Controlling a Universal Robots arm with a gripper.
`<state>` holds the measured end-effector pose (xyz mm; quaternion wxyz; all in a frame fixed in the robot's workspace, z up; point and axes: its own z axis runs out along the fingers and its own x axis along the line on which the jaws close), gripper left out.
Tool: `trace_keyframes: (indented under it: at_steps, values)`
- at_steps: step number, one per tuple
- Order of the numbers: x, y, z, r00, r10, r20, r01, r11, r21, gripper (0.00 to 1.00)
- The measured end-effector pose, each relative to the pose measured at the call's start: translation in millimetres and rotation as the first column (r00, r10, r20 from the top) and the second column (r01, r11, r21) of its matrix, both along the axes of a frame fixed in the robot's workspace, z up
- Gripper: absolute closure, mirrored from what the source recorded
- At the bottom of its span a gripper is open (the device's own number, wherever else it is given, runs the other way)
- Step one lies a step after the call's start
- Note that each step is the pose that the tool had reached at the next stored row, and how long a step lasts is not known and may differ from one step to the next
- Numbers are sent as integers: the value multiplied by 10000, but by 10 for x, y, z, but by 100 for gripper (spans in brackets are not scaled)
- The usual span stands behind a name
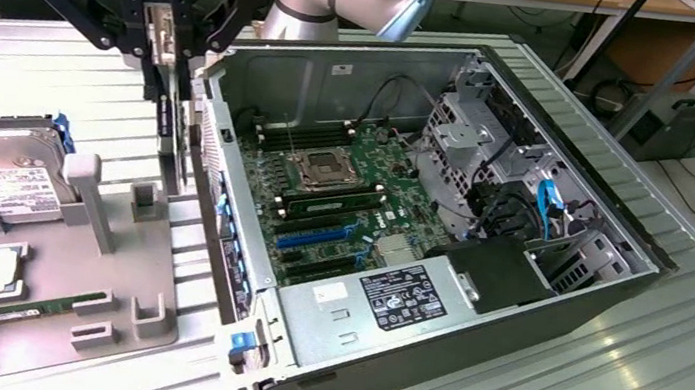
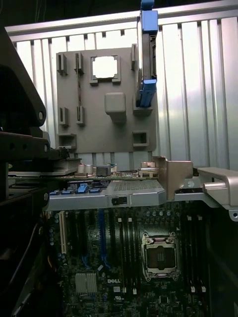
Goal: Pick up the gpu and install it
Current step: 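Pick up the gpu and move the gpu toward the slot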
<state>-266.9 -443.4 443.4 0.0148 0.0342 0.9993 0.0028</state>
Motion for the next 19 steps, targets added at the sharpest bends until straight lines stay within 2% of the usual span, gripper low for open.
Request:
trace_keyframes:
  at_steps: [19]
  values:
    - [92,0,0,10000,2,0,-2,10000,-19,74]
